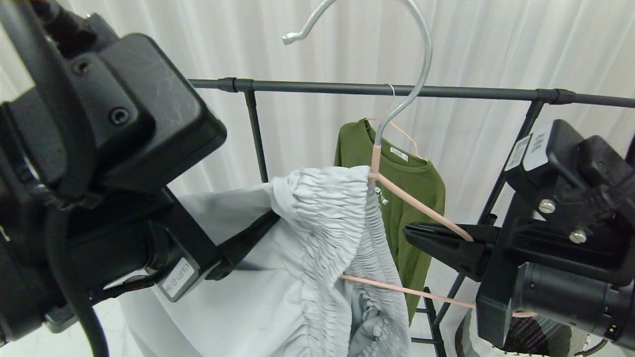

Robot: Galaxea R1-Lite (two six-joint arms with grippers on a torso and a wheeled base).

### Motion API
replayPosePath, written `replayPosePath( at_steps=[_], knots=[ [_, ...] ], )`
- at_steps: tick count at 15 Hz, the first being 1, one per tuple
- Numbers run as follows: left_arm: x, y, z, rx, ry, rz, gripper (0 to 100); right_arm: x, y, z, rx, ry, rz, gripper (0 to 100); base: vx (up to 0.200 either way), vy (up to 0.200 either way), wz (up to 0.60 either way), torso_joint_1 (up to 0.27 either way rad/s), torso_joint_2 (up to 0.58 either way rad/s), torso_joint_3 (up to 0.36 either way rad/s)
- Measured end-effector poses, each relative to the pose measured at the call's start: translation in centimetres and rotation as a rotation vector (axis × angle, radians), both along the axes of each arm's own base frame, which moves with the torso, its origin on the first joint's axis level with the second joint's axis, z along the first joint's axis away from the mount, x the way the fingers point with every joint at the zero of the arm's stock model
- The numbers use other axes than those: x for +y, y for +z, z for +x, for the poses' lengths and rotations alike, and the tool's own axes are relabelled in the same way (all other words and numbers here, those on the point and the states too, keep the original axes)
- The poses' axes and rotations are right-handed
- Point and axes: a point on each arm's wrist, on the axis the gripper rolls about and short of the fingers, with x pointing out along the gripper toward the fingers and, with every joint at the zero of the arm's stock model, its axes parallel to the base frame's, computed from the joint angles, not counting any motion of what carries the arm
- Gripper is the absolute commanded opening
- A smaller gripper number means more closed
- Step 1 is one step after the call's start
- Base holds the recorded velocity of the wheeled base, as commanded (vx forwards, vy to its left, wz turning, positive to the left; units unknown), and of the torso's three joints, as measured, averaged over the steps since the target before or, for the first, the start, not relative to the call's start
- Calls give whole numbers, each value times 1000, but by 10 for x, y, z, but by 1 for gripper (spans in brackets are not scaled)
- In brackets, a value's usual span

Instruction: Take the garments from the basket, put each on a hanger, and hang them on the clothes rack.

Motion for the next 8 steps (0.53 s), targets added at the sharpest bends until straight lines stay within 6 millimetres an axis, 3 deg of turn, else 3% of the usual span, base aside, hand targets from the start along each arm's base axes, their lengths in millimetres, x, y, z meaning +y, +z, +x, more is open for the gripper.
replayPosePath(
  at_steps=[8],
  knots=[
    [-2, -5, 2, 26, -66, 7, 0, -1, 0, -5, 11, 43, -8, 0, 0, 0, 0, 0, 0, 0]
  ],
)
